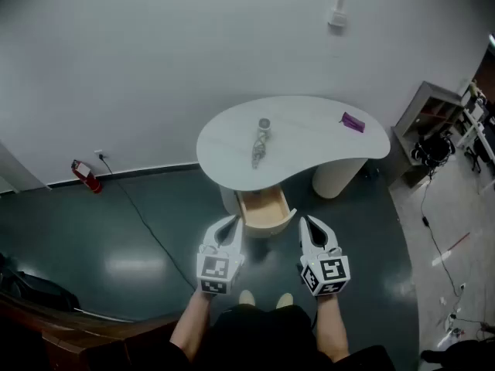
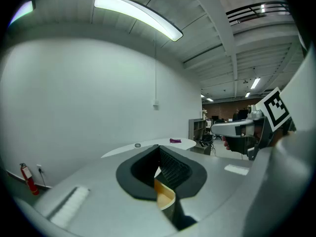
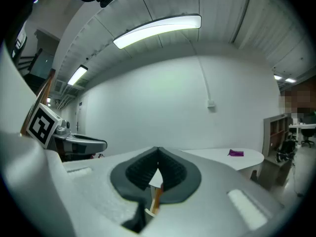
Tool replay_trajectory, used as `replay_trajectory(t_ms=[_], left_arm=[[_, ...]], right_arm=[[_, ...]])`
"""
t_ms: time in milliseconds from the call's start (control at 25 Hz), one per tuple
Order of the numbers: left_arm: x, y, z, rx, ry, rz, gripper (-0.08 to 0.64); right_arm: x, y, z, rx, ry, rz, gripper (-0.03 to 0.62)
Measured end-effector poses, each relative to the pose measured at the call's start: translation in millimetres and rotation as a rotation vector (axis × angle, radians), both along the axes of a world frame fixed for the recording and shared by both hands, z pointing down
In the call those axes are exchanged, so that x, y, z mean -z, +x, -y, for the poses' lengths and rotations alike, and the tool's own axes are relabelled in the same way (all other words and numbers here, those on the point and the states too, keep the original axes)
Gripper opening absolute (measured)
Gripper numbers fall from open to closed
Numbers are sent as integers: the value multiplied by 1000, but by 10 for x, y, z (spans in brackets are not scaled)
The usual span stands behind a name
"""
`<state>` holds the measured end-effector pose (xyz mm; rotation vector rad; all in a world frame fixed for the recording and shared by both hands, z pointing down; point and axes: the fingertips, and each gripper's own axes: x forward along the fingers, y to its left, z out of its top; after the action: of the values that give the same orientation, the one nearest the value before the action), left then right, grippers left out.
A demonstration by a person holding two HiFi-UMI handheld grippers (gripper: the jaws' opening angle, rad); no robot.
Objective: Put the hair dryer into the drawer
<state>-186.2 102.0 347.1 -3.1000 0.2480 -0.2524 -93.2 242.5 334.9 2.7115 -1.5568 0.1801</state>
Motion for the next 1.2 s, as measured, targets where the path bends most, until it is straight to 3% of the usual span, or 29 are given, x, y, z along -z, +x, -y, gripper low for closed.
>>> replay_trajectory(t_ms=[840, 1200], left_arm=[[9, 191, 191, -25, -15, 5, 6], [-2, 631, 450, 0, -30, -5, 6]], right_arm=[[-25, 176, 195, -36, 12, 40, 2], [-84, 726, 505, -21, 8, 68, 2]])
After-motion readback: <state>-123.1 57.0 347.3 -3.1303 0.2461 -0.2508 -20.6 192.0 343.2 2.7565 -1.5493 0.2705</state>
